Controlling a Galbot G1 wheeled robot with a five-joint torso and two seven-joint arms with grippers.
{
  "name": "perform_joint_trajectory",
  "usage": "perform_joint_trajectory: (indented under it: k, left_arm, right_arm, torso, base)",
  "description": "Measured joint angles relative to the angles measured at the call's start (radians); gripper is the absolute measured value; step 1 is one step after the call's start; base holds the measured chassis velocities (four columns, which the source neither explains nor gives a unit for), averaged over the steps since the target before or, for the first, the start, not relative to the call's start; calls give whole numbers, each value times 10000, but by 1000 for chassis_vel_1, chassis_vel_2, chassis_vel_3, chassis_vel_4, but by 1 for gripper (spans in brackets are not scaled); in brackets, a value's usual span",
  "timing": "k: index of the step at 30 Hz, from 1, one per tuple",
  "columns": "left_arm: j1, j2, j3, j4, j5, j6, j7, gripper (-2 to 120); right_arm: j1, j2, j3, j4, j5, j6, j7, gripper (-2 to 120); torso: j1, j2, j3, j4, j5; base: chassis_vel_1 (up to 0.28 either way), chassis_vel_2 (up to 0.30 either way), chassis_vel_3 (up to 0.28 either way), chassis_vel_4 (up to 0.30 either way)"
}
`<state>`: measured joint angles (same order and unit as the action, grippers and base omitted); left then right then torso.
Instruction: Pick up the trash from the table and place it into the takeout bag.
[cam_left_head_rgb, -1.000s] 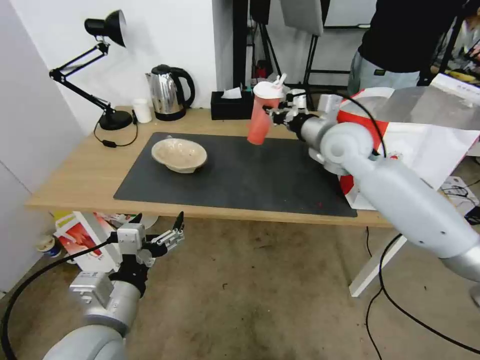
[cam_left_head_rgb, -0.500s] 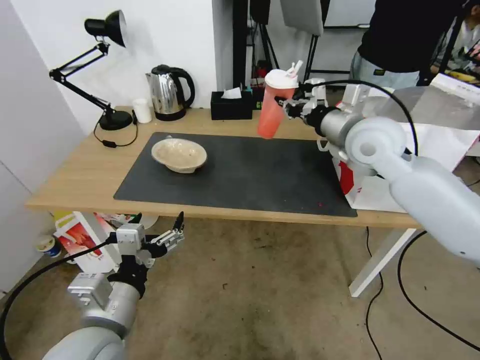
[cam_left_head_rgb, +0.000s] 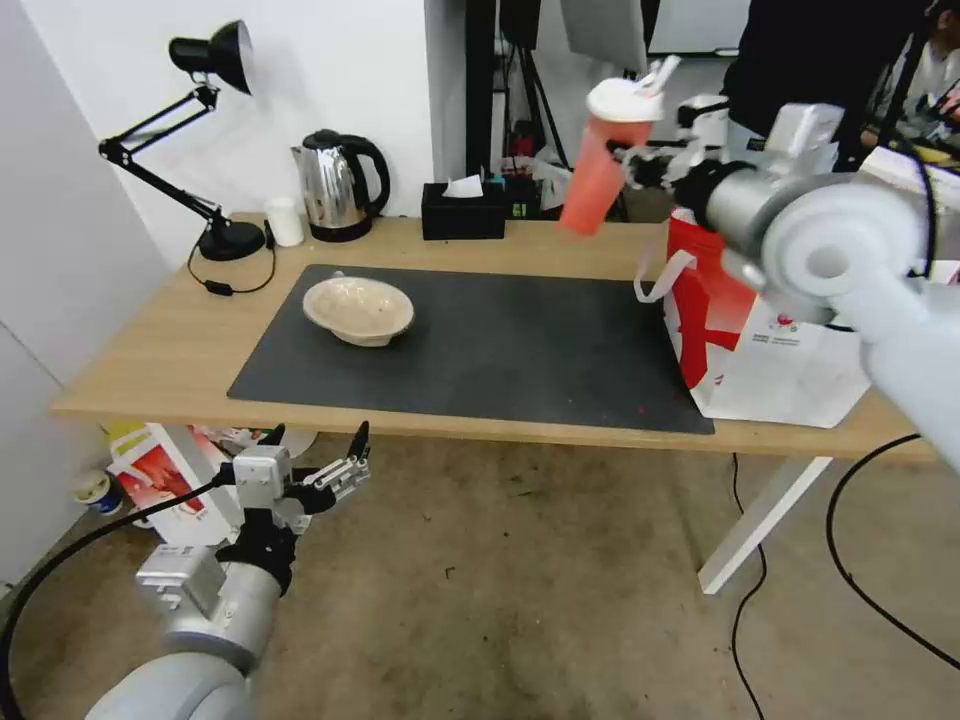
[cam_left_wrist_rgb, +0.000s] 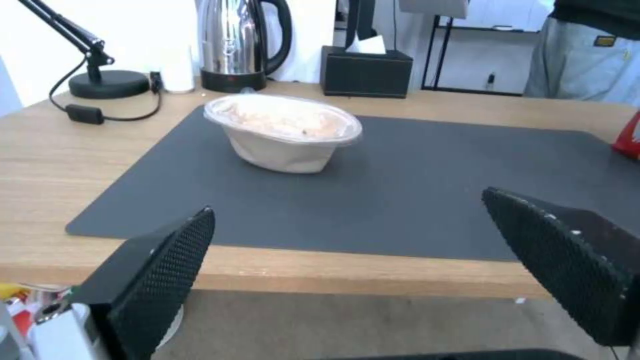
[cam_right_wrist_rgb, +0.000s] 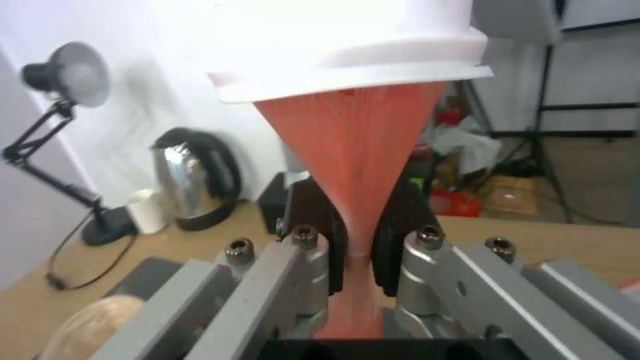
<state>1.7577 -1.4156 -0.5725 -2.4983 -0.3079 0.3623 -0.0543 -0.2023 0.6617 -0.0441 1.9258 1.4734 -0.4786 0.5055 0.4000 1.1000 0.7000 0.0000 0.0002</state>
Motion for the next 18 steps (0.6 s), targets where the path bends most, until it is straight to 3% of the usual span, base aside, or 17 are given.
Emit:
perform_joint_trajectory:
  k: [18]
  left_arm:
    - [60,125,-16,-14,-59,3,13,100]
  right_arm:
    - [55,-1345,805,-778,-1,-24,286,7]
  torso:
    - [-1,0,0,0,-1]
  base:
    - [0,0,0,0]
